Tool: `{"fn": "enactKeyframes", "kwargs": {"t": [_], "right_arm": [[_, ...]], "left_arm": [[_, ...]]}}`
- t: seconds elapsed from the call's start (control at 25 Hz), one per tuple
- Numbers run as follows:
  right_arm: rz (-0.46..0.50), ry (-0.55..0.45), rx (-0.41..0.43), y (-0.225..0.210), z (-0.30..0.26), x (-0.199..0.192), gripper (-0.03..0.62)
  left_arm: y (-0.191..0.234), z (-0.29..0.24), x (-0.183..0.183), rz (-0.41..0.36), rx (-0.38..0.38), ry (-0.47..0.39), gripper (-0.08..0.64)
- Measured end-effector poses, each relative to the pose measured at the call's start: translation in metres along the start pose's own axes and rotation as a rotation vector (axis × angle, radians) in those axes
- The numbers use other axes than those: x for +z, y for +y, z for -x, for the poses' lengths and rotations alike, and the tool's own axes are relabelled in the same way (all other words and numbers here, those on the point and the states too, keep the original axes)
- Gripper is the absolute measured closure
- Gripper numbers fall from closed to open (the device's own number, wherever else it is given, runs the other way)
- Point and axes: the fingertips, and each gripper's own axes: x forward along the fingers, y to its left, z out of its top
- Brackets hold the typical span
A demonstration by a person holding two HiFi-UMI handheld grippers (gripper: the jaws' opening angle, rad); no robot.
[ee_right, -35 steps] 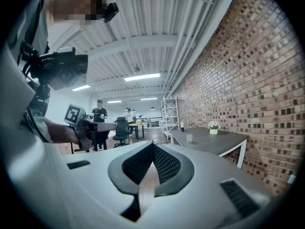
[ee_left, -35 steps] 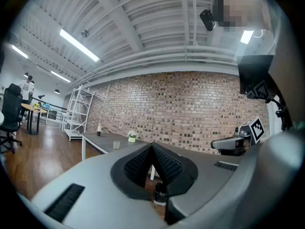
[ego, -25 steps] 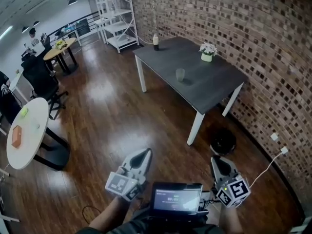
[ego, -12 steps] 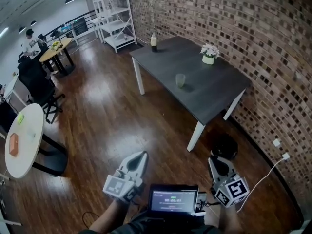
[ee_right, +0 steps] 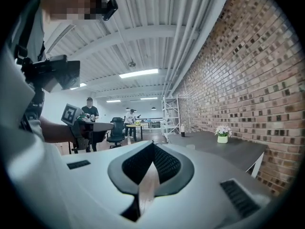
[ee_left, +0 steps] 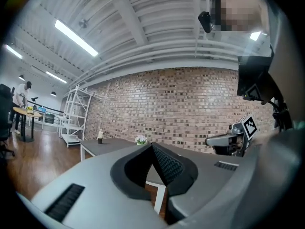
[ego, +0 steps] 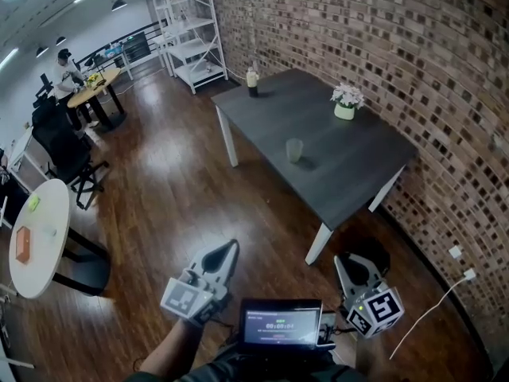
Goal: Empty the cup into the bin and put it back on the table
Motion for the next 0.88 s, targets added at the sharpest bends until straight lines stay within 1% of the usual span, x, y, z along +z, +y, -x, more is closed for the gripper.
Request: {"fn": "enactKeyframes", "kwargs": {"t": [0.12,0.32,0.44,0.6,0.64,0.72,0.88], "right_arm": [[0.002,0.01,0.008,-0.012,-0.014,0.0,0.592],[0.014,0.012,-0.009,-0.028,-0.047,0.011,0.592],[0.02,0.014,-0.038,-0.041,-0.073,0.02,0.592],[0.019,0.017,-0.054,-0.041,-0.103,0.027,0.592],[0.025,0.021,-0.062,-0.041,-0.111,0.029,0.592],[0.032,0.025,-0.079,-0.044,-0.127,0.033,0.592],[0.034,0.033,-0.097,-0.044,-0.157,0.035,0.592]], "left_arm": [[0.008,-0.018,0.004,-0.014,-0.03,-0.002,0.558],[0.027,-0.051,0.014,-0.037,-0.127,0.019,0.557],[0.036,-0.083,0.023,-0.024,-0.221,0.005,0.557],[0.038,-0.115,0.034,-0.054,-0.4,0.021,0.557],[0.041,-0.124,0.035,-0.06,-0.432,0.024,0.557],[0.052,-0.14,0.032,-0.055,-0.467,0.027,0.557],[0.074,-0.158,0.028,-0.016,-0.509,0.014,0.557]]}}
